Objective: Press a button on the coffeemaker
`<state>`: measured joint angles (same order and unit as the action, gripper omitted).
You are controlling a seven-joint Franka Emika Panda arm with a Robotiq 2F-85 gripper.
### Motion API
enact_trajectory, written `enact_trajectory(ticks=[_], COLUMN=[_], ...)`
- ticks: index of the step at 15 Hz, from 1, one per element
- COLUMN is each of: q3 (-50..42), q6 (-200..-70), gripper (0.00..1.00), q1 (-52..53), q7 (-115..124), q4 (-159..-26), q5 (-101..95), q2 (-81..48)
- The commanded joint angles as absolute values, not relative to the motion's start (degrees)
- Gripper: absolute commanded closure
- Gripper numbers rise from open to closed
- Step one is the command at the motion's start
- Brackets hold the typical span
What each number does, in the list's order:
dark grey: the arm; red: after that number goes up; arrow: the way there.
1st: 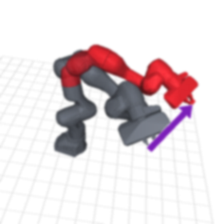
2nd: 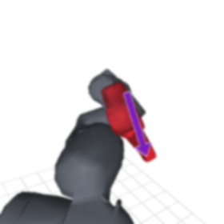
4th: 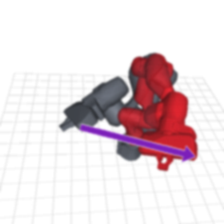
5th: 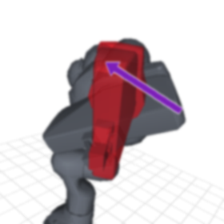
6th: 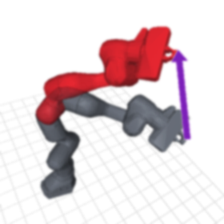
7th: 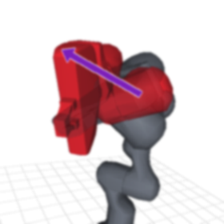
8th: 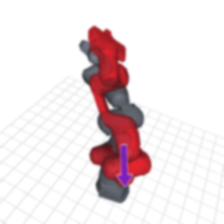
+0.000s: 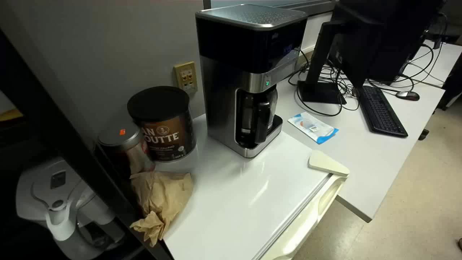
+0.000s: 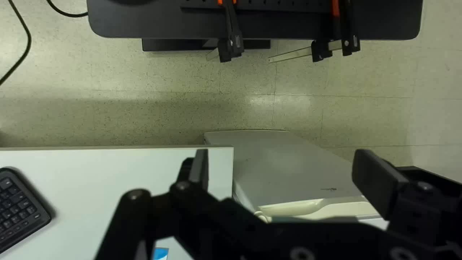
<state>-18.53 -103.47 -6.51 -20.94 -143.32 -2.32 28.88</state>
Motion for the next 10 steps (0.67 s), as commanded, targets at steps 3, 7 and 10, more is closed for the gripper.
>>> enact_trajectory(ticks=[3, 7, 10], q3=[-17.5, -17.5, -17.0], q6=[-103.3, -103.3, -104.2], gripper=[0.00, 0.00, 0.00], q1=[-7.6, -7.6, -7.5], q7=[-21.4, -21.4, -20.8], q4=[-143.2, -143.2, -142.8], q5=[-1.9, -1.9, -2.4], q2=[28.7, 28.7, 27.4])
